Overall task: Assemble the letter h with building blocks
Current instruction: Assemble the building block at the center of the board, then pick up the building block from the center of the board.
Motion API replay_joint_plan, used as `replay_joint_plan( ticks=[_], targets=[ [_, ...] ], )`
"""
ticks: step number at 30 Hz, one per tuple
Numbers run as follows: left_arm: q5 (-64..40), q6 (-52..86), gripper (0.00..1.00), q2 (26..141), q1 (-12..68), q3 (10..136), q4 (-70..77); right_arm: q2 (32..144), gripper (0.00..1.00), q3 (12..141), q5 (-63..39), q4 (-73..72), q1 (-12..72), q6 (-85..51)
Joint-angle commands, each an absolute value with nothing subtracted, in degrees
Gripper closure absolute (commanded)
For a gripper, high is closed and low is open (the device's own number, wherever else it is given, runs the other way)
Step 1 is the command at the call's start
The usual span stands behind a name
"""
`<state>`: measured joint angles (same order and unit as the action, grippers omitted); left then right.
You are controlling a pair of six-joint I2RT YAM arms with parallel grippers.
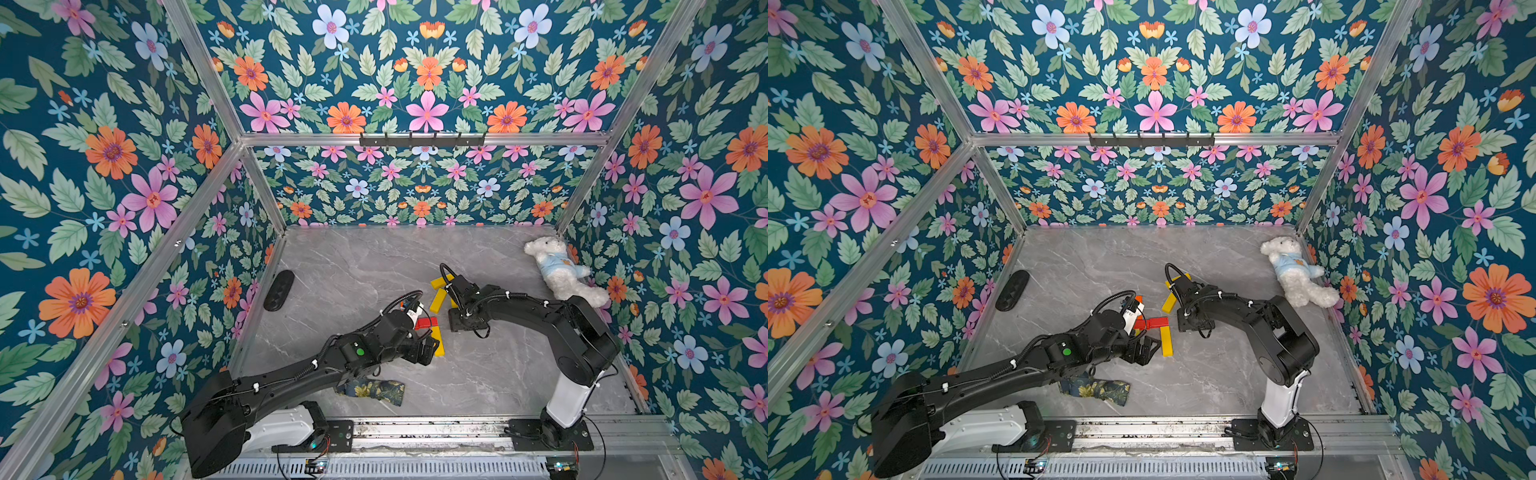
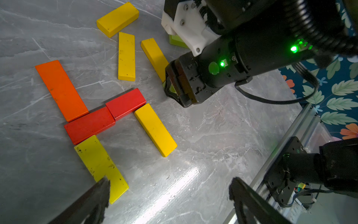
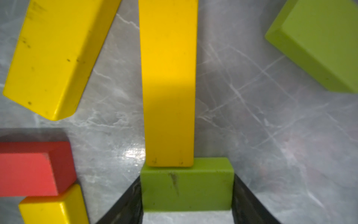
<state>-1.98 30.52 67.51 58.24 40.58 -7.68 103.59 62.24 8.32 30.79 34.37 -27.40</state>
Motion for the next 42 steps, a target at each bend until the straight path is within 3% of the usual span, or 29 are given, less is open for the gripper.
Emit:
replay_joint_plan(
  ticks=[1,8,21,26,33,42],
  targets=[
    [-2.11,30.15,0.01,67.76,58.18,40.6,-7.51,104.85,0.3,62.18,11.05,36.47,34.25,-26.89],
    [-2.02,30.15,0.0,67.85,58.17,40.6,-7.9,105.3,0.21,62.49,10.8,36.08,34.27,-26.89],
    [-1.1,29.84,0.01,66.79,58.05,41.52,-9.2,92.68,0.17,67.62,8.84,35.35,36.05,-26.97],
    [0.32,29.79,0.01,65.48,57.94,42.2,-9.84,89.26,0.17,67.65,7.46,35.36,32.74,-29.53],
    [6.47,31.2,0.01,64.91,58.01,42.99,-11.9,90.09,0.18,65.11,7.03,34.41,24.62,-36.82],
    [7.3,31.2,0.01,63.5,57.99,42.93,-12.12,101.39,0.1,69.86,6.85,33.82,20.3,-46.31]
  ],
)
